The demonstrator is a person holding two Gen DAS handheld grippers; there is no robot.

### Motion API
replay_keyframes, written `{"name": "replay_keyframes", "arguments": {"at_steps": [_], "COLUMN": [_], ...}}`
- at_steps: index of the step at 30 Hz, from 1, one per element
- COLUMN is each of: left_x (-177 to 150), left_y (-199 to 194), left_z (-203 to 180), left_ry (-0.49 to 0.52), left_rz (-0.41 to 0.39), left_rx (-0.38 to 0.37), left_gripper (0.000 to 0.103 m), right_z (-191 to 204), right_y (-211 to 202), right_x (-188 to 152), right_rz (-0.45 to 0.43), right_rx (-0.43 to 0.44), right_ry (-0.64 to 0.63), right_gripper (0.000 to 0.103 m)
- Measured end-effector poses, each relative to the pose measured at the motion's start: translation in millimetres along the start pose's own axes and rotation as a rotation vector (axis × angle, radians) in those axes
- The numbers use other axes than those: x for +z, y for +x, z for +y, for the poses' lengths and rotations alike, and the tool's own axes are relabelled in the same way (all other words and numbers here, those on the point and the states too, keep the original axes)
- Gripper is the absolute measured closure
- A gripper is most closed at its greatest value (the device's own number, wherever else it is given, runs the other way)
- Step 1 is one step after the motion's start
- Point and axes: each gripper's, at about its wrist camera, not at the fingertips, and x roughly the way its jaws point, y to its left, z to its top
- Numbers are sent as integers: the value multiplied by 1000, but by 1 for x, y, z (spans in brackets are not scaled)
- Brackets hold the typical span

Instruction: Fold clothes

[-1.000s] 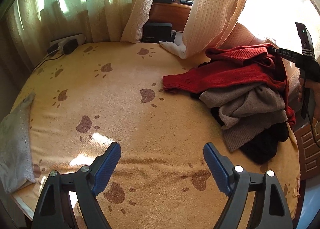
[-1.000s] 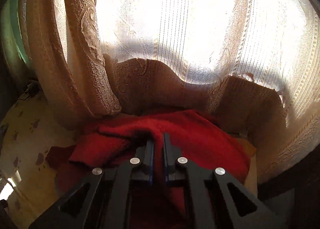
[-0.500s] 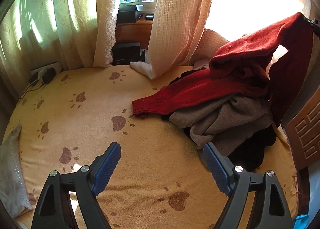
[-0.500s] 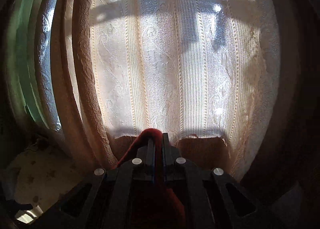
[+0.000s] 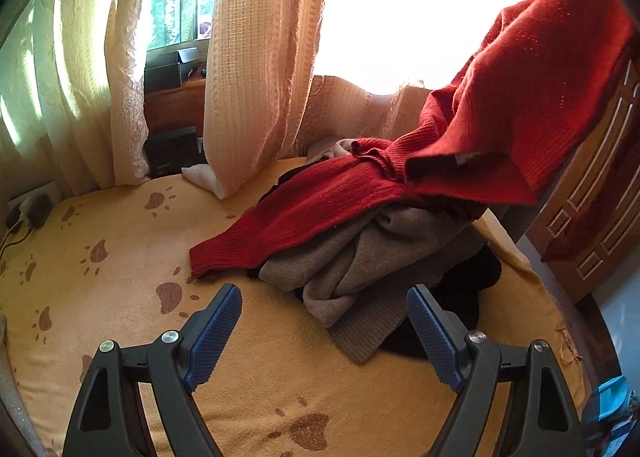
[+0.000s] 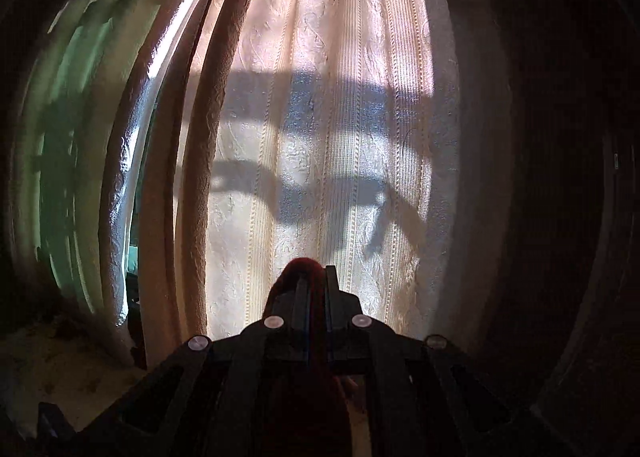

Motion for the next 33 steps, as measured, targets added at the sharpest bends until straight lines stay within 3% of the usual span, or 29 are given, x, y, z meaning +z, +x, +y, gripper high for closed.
{"name": "replay_keyframes", "arguments": {"at_steps": [8, 13, 18, 26, 29, 33], "left_x": [-3, -13, -23, -33, -39, -48], "left_y": [-10, -13, -12, -17, -20, -19], "left_z": [8, 26, 58, 95, 98, 93], "left_ry": [15, 21, -8, -60, -59, -52], "left_rz": [-14, 13, 55, 96, 109, 140], "left_rx": [-87, -85, -28, 68, 86, 94], "left_gripper": [16, 16, 16, 16, 16, 16], "right_z": [32, 48, 106, 180, 208, 192], "right_y": [-56, -80, -78, -65, -60, -69], "right_x": [34, 14, -61, -213, -270, -306], "right_rz": [-49, 44, 304, 740, 904, 994], "right_rx": [-85, 39, 321, 618, 729, 753], "right_ry": [-93, -43, -58, -55, -53, -10], "right_gripper": [97, 97, 95, 93, 88, 74]}}
